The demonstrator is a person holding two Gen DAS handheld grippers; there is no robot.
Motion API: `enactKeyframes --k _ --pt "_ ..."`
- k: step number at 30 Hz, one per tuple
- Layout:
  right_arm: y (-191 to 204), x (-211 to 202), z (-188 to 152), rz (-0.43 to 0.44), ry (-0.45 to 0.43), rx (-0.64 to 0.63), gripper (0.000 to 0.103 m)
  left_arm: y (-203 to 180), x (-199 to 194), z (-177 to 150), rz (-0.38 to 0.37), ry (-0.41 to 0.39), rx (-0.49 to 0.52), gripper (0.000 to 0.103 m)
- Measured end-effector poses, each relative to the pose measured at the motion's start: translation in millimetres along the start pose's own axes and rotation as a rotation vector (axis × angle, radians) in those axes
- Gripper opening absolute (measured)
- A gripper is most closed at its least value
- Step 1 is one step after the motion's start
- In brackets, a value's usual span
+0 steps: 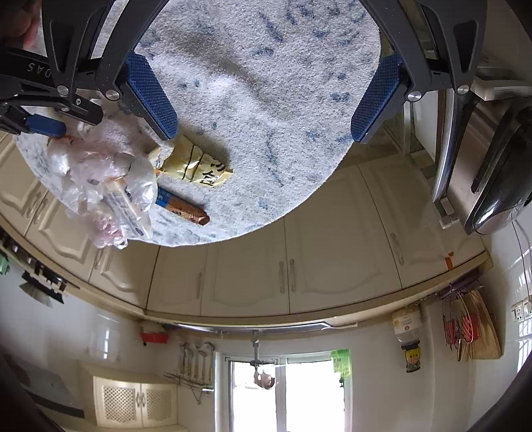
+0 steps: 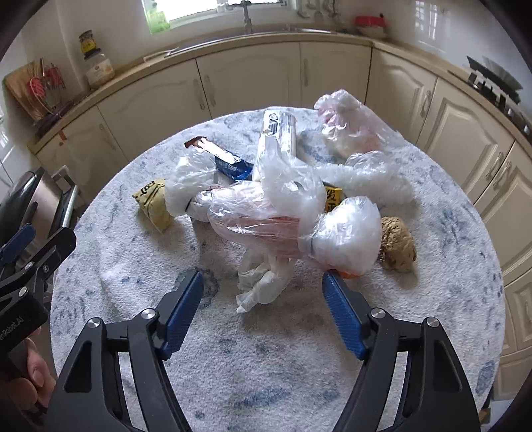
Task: Collect trash
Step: 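Grasp the white tissue with the right tool while the left tool grasps the yellow snack packet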
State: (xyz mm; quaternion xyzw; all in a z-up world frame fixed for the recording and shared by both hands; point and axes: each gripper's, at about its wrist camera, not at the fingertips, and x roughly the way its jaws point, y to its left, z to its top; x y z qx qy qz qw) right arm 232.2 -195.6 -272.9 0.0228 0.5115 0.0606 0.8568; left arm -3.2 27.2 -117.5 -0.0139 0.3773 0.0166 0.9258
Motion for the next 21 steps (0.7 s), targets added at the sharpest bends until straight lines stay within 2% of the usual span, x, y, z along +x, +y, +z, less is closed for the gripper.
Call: enactKeyframes --k 4,5,7,9,12,21 --pt "0.5 18.0 2.3 0.020 0.024 -0.007 0.058 -5.2 36.5 21.3 -0.012 0.023 0.022 0.102" --pt "0.3 20.4 2.7 0.022 0.026 -0.007 0.051 -7.4 44.5 26.6 -0.013 0.029 0.031 0.102" --pt "-1.0 22.1 2.7 0.013 0.016 -0.014 0.042 -12.6 60.8 35.1 -0.018 0.034 0.051 0.102" --pt "-5.4 20.9 2.6 0.021 0.011 -0.014 0.038 -17.9 76.2 43.6 -0.030 0.038 0.067 0.102" --pt "-14.0 17.5 1.7 0.057 0.012 0.008 0.036 -25.5 101.5 56.9 -0.065 0.056 0.088 0.102" --pt "-28.0 0.7 -2.6 0.113 -0.008 0.043 0.036 -53.3 181.4 99.9 -0.084 0.102 0.207 0.102"
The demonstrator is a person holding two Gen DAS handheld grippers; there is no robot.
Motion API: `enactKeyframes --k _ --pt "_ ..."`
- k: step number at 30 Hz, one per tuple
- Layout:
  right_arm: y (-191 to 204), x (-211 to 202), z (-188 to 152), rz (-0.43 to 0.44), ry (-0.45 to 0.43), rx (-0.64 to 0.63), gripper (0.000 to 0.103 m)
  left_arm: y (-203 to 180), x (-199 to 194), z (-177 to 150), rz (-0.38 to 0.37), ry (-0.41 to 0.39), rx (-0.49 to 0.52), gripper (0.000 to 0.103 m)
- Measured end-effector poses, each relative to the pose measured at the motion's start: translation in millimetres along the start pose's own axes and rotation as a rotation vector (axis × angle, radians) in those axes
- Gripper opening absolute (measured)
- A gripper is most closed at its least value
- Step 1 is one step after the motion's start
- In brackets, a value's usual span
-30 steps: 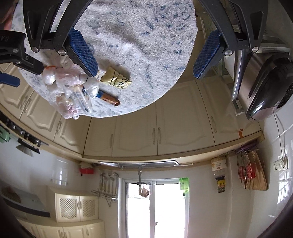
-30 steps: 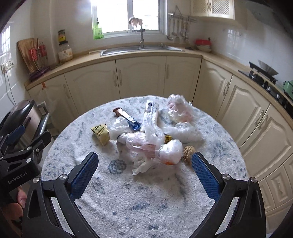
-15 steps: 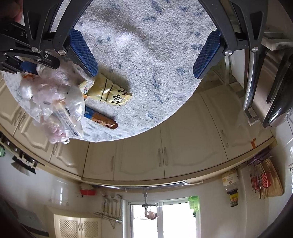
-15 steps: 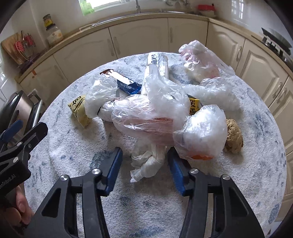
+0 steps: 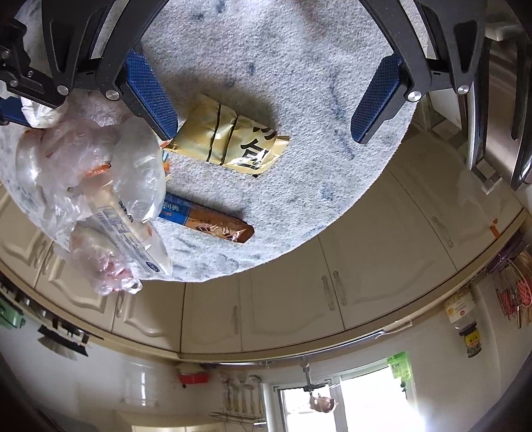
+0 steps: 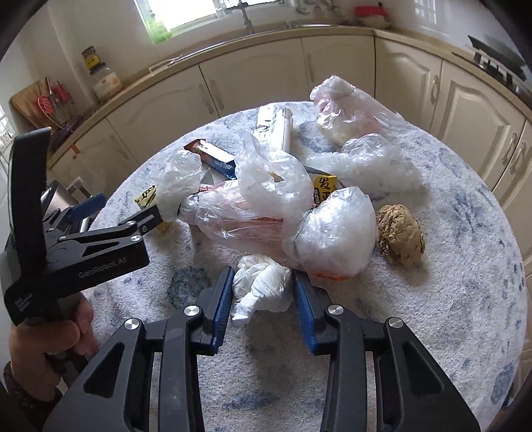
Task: Collect trash
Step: 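Grasp the white tissue with the right tool while the left tool grasps the yellow snack packet, then carry the tissue and yellow packet toward the blue bin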
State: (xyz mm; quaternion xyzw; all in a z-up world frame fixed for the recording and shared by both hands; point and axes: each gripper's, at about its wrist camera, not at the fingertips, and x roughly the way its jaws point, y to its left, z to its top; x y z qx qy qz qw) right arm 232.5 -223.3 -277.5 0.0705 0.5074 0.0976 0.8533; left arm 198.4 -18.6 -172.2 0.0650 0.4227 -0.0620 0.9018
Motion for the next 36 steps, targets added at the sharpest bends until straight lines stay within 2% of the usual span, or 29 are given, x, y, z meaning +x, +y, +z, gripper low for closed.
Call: enactKeyframes --k 2,5,6,8,15,19,24,29,36 --pt "0.1 -1.2 -0.1 0.007 -0.003 -0.003 0.036 -5.6 16.1 7.8 -0.008 0.013 0.019 0.102" --pt "-0.2 -1.9 -2.4 0.014 -0.002 -0.006 0.036 -8.1 31.5 17.8 -0.036 0.033 0.025 0.094" --pt "-0.7 -3.1 -3.7 0.019 -0.002 -0.007 0.036 -7.1 35.4 21.9 -0.054 0.032 0.022 0.089" --pt "-2.0 -6.1 -5.9 0.021 -0.004 -0.011 0.036 -7.8 39.8 24.8 -0.085 0.038 0.020 0.071" --pt "-1.5 -27.1 -15.3 0.055 -0.024 -0.019 0.036 6.4 41.0 17.6 -0.136 0.013 -0.010 0.069" --pt "0.2 -41.6 -22.4 0.065 -0.037 -0.024 0.036 28.5 43.0 20.8 -0.116 -0.013 -0.061 0.069" --pt "3.5 -66.1 -28.9 0.057 -0.080 -0.034 0.036 32.5 27.7 21.0 -0.115 -0.065 -0.094 0.069" --pt "-0.8 -103.6 -32.6 0.042 -0.149 -0.036 0.036 9.9 9.9 34.4 -0.146 -0.128 -0.088 0.069" --pt "-38.9 -176.4 -46.3 -0.014 -0.288 0.015 0.036 -35.1 -33.0 44.6 -0.258 -0.237 -0.003 0.069"
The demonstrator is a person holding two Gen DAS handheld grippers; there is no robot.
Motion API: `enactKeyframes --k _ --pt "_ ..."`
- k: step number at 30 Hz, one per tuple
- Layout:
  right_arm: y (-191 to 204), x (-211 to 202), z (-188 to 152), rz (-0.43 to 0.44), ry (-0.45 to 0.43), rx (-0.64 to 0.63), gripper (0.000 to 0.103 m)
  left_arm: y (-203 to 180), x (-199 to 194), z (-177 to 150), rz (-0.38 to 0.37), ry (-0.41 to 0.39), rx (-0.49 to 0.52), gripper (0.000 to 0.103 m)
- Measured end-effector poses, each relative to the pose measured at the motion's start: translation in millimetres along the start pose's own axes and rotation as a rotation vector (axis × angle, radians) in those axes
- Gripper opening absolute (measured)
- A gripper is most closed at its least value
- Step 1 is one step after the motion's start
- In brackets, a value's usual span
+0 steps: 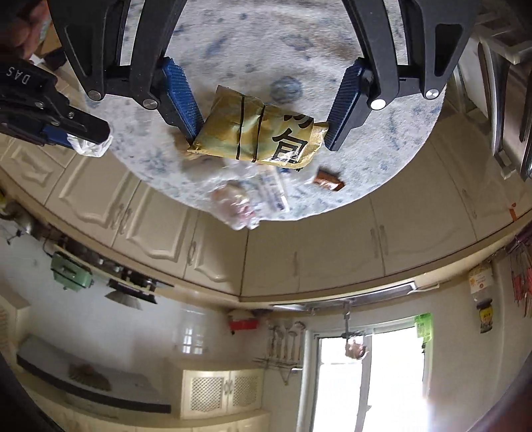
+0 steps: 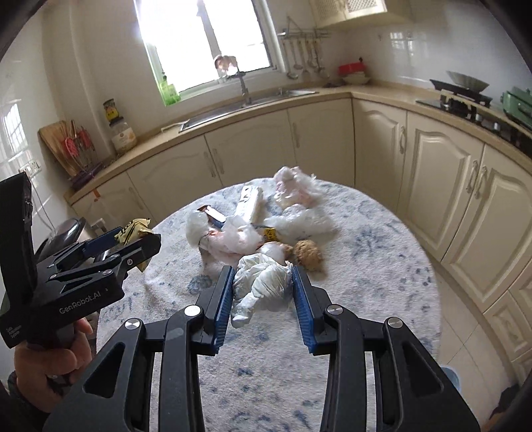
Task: Collect trash
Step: 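Carry the tissue and yellow packet toward the blue bin, then open the right tool over the bin while the left tool releases the packet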
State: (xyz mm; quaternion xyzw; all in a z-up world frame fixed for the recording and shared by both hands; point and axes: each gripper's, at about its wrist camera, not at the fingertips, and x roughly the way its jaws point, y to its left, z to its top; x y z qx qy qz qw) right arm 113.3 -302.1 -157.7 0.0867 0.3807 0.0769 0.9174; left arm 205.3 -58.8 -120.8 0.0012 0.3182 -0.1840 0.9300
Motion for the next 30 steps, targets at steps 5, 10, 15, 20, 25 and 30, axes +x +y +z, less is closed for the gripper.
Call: enactKeyframes --k 5,10,15,20,25,30 --pt "-49.9 -51.4 -4.8 -0.080 -0.079 0.068 0.036 -56.2 -24.9 -9.9 -0.122 -0.029 0.101 0.069" --pt "-123.4 -97.5 -26.2 -0.205 -0.114 0.171 0.036 -131.2 -31.7 -35.7 -0.273 0.001 0.244 0.069" --pt "-208.3 -133.6 -65.3 -0.352 -0.108 0.313 0.036 -212.6 2.2 -31.8 -0.414 0.107 0.324 0.069" --pt "-285.5 -148.9 -113.1 -0.479 -0.037 0.446 0.036 -286.3 45.6 -41.7 -0.521 0.223 0.393 0.069" --pt "-353.0 -141.3 -164.1 -0.531 0.044 0.570 0.036 -346.2 114.4 -41.1 -0.602 0.358 0.435 0.069" --pt "-406.8 -113.3 -206.4 -0.519 0.130 0.672 0.036 -402.7 183.6 -57.2 -0.638 0.506 0.458 0.069"
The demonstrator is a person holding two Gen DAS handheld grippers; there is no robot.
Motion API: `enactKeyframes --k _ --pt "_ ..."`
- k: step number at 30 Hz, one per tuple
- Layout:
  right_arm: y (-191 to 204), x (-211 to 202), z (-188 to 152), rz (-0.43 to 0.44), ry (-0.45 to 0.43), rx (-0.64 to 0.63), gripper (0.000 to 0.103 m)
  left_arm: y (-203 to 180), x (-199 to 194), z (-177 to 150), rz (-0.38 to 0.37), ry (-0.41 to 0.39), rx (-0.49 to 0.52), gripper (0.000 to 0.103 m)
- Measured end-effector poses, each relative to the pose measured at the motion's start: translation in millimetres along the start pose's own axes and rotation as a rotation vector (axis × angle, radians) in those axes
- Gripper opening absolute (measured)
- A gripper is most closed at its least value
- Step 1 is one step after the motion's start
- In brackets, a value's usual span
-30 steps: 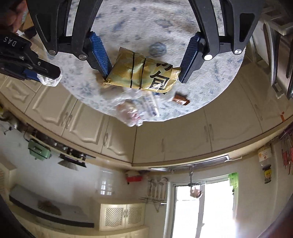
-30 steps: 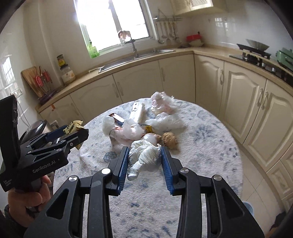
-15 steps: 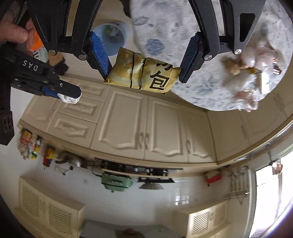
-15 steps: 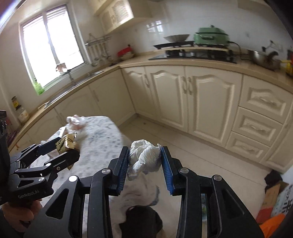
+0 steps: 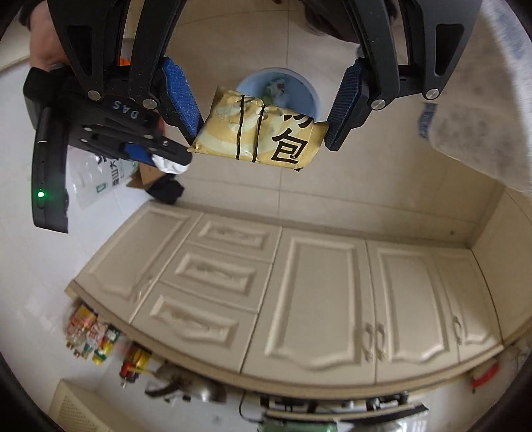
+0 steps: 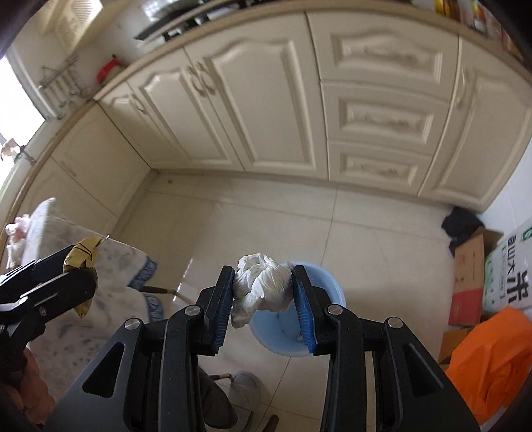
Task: Collect trash
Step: 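Open the right tool over the bin while the left tool releases the packet, then return both tools toward the table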
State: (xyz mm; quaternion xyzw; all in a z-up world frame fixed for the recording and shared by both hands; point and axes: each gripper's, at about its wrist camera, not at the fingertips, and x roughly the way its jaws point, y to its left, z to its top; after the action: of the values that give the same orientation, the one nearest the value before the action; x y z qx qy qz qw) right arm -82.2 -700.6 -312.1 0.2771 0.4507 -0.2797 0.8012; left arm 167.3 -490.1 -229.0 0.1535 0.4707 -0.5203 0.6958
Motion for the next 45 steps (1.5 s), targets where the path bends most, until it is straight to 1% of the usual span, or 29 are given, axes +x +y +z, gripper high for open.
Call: enactKeyframes --k 3,4,6,7,8,9,10,11,12,13,14,15,17,20,21,25,29,32,36,41,45 --pt "-19.4 30.6 -3.8 0.007 0.058 0.032 0.036 1.8 43.7 20.0 -0.041 0.075 -0.015 0.069" --pt "-22.8 39.6 -4.3 0.009 0.074 0.037 0.038 3.4 58.1 30.1 -0.053 0.096 -0.015 0.070" --pt "-30.7 55.4 -5.7 0.019 0.091 0.056 0.038 0.4 87.5 46.0 -0.055 0.130 -0.013 0.071" --pt "-35.0 63.5 -7.3 0.018 0.103 0.068 0.040 0.6 102.4 53.3 -0.054 0.156 -0.016 0.072" --pt "-38.2 69.8 -9.1 0.014 0.115 0.080 0.042 -2.1 124.7 71.9 -0.047 0.178 -0.019 0.073" --pt "-43.1 76.5 -10.6 0.015 0.124 0.097 0.051 -4.2 134.5 78.9 -0.037 0.186 -0.019 0.076" --pt "-46.1 81.1 -12.6 0.013 0.132 0.112 0.061 -5.8 138.2 82.2 -0.022 0.185 -0.015 0.083" --pt "-49.0 85.4 -14.4 0.014 0.138 0.125 0.067 -7.0 141.6 85.2 -0.011 0.184 -0.009 0.086" --pt "-50.0 86.8 -16.4 0.015 0.138 0.136 0.078 -9.0 144.4 88.0 0.000 0.179 0.000 0.089" --pt "-52.5 87.8 -17.9 0.017 0.132 0.152 0.088 -11.4 144.7 88.8 0.013 0.174 0.009 0.090" --pt "-53.8 87.7 -19.3 0.021 0.127 0.167 0.093 -13.4 143.6 89.1 0.029 0.169 0.019 0.091" --pt "-55.4 86.9 -21.0 0.022 0.122 0.178 0.102 -15.2 141.9 89.2 0.048 0.160 0.023 0.092" --pt "-56.9 83.6 -24.1 0.004 0.119 0.193 0.103 -18.5 141.0 88.3 0.097 0.137 0.027 0.092" --pt "-56.1 80.3 -26.8 -0.024 0.138 0.212 0.103 -27.2 126.8 82.8 0.177 0.083 0.035 0.092" --pt "-54.7 77.4 -27.8 -0.024 0.138 0.215 0.103 -30.9 119.9 79.5 0.203 0.062 0.038 0.093" --pt "-43.9 61.1 -29.9 -0.018 0.125 0.200 0.103 -48.2 83.3 57.1 0.254 -0.015 0.035 0.095" --pt "-24.1 36.8 -26.8 0.000 0.086 0.181 0.103 -60.5 17.8 19.7 0.270 -0.090 0.026 0.095" --pt "-1.0 12.5 -20.3 0.017 0.037 0.149 0.103 -69.7 -28.3 -3.5 0.284 -0.160 0.008 0.095" --pt "44.8 -24.2 -10.2 0.054 -0.039 0.089 0.103 -76.4 -91.1 -38.8 0.349 -0.255 -0.016 0.096" --pt "113.1 -67.6 -1.6 0.125 -0.124 -0.018 0.103 -67.0 -190.7 -100.3 0.407 -0.366 -0.078 0.098" --pt "171.8 -98.9 -3.7 0.194 -0.179 -0.123 0.103 -59.9 -254.0 -149.4 0.465 -0.443 -0.146 0.100"
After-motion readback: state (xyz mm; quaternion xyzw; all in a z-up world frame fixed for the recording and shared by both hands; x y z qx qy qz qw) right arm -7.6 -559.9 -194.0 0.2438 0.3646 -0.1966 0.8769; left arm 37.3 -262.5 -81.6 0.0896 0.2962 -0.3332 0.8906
